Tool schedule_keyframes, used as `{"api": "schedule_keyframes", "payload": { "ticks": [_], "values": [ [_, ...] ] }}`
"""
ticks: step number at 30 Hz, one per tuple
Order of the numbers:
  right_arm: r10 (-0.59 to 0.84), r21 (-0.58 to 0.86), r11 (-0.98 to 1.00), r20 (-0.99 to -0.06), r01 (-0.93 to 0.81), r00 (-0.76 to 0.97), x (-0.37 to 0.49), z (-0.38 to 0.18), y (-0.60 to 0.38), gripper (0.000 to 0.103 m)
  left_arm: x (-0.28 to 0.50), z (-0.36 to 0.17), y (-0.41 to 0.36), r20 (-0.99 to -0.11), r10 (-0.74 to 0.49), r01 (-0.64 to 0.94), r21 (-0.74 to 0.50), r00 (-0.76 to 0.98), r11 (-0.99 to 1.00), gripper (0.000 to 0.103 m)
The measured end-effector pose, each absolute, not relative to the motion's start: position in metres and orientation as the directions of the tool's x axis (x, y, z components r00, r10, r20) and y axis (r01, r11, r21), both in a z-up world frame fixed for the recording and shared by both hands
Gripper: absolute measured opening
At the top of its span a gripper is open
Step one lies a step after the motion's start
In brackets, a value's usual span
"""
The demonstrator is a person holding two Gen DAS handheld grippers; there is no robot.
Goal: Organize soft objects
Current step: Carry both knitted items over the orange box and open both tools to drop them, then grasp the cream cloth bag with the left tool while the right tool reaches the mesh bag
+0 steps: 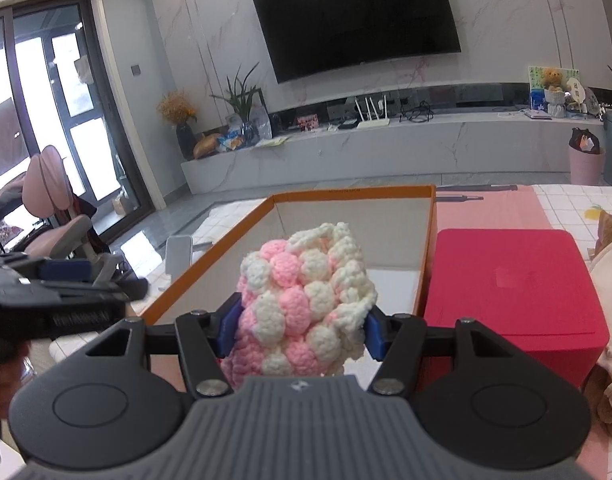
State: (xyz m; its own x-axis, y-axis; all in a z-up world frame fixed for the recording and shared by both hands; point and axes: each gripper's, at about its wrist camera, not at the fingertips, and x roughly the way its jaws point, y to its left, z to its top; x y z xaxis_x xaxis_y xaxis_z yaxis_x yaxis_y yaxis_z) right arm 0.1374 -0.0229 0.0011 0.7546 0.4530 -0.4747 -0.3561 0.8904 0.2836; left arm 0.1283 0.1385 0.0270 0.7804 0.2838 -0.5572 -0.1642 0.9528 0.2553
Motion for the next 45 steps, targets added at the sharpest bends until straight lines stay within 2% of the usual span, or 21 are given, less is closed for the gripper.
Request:
{"api": "schedule_keyframes", "payload": {
  "ticks": [6, 9, 13, 16, 22, 25, 27, 29, 38, 45],
  "values": [
    [0.449, 0.230, 0.891, -0.579, -0.391, 0.681, 0.152, 0.003, 0.005, 0.060, 0.122, 0.036, 0.167, -0.570, 0.310, -0.230, 0.209, 0.761, 0.950, 0.087],
    [0.463, 0.204, 0.866, -0.674, -0.456, 0.576, 0.170, -0.008, 0.029, 0.063, 0.120, 0.038, 0.183, -0.588, 0.293, -0.248, 0.158, 0.754, 0.956, 0.087],
    [0.392, 0.195, 0.903, -0.739, -0.383, 0.548, 0.198, -0.024, 0.041, 0.063, 0.120, 0.031, 0.201, -0.631, 0.229, -0.240, 0.070, 0.741, 0.968, 0.079],
    [0.378, 0.182, 0.905, -0.759, -0.384, 0.531, 0.208, -0.027, 0.049, 0.063, 0.121, 0.028, 0.206, -0.647, 0.185, -0.215, 0.033, 0.740, 0.976, 0.079],
    [0.369, 0.172, 0.901, -0.787, -0.398, 0.495, 0.211, -0.033, 0.064, 0.063, 0.122, 0.026, 0.210, -0.662, 0.152, -0.214, -0.013, 0.734, 0.977, 0.079],
    [0.361, 0.166, 0.900, -0.801, -0.402, 0.477, 0.213, -0.035, 0.070, 0.073, 0.121, 0.027, 0.210, -0.667, 0.150, -0.225, -0.027, 0.730, 0.974, 0.079],
    [0.352, 0.160, 0.903, -0.807, -0.400, 0.473, 0.212, -0.034, 0.073, 0.075, 0.120, 0.028, 0.210, -0.667, 0.151, -0.223, -0.024, 0.730, 0.975, 0.079],
    [0.340, 0.144, 0.907, -0.805, -0.396, 0.486, 0.208, -0.033, 0.072, 0.090, 0.120, 0.029, 0.209, -0.667, 0.156, -0.221, -0.013, 0.728, 0.975, 0.079],
    [0.338, 0.129, 0.911, -0.780, -0.392, 0.527, 0.192, -0.013, 0.072, 0.096, 0.118, 0.036, 0.204, -0.655, 0.159, -0.211, -0.001, 0.739, 0.978, 0.079],
    [0.377, 0.159, 0.904, -0.735, -0.397, 0.563, 0.175, 0.015, 0.061, 0.096, 0.118, 0.038, 0.200, -0.669, 0.177, -0.237, 0.001, 0.722, 0.971, 0.079]
  ]
}}
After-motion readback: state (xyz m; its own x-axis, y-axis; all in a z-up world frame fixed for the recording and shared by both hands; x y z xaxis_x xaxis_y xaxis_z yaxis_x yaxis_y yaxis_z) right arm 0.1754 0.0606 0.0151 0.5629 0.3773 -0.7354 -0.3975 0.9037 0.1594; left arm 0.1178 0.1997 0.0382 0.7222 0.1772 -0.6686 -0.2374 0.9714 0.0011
